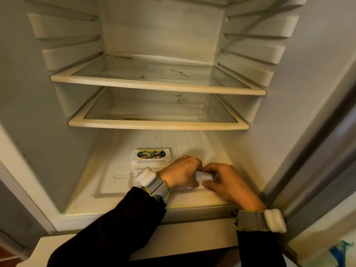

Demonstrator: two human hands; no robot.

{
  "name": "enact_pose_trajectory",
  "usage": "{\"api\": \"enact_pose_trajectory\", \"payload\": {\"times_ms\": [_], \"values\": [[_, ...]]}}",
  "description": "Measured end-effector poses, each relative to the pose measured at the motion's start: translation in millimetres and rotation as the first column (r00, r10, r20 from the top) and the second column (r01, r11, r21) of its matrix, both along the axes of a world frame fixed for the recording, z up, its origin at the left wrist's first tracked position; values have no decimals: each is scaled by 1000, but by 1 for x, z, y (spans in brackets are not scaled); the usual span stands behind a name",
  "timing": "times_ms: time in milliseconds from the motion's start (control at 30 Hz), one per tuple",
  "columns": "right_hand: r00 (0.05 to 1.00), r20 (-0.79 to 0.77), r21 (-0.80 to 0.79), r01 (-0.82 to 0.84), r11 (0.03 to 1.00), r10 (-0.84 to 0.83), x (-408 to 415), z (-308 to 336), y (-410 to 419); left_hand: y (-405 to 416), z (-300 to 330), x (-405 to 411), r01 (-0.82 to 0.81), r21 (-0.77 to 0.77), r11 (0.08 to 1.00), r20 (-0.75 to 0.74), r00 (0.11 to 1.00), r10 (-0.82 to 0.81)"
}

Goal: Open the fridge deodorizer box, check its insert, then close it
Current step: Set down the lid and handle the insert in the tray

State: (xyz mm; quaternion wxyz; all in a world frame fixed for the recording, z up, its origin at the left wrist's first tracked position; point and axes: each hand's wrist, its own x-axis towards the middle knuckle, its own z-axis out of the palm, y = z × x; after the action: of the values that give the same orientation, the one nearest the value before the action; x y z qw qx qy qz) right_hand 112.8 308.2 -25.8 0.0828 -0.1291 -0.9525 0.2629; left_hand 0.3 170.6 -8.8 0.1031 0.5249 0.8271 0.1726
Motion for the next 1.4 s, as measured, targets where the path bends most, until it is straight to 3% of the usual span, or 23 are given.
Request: {"api": "enact_pose_trajectory", "payload": {"times_ms": [333,567,1000,1400], "values": [[962,-184,29,-202,979,204,-34,43,-50,-72,44,-26,-90,141,986,-95,990,104],[936,-124,27,-330,944,330,-61,34,-86,-122,32,-39,-179,114,977,-26,983,183],[932,-10,69,-361,930,363,-62,15,-84,-136,3,-43,-224,102,969,80,973,216],[946,18,34,-325,945,324,-61,16,-83,-138,-6,-48,-226,51,973,-3,974,227]]}}
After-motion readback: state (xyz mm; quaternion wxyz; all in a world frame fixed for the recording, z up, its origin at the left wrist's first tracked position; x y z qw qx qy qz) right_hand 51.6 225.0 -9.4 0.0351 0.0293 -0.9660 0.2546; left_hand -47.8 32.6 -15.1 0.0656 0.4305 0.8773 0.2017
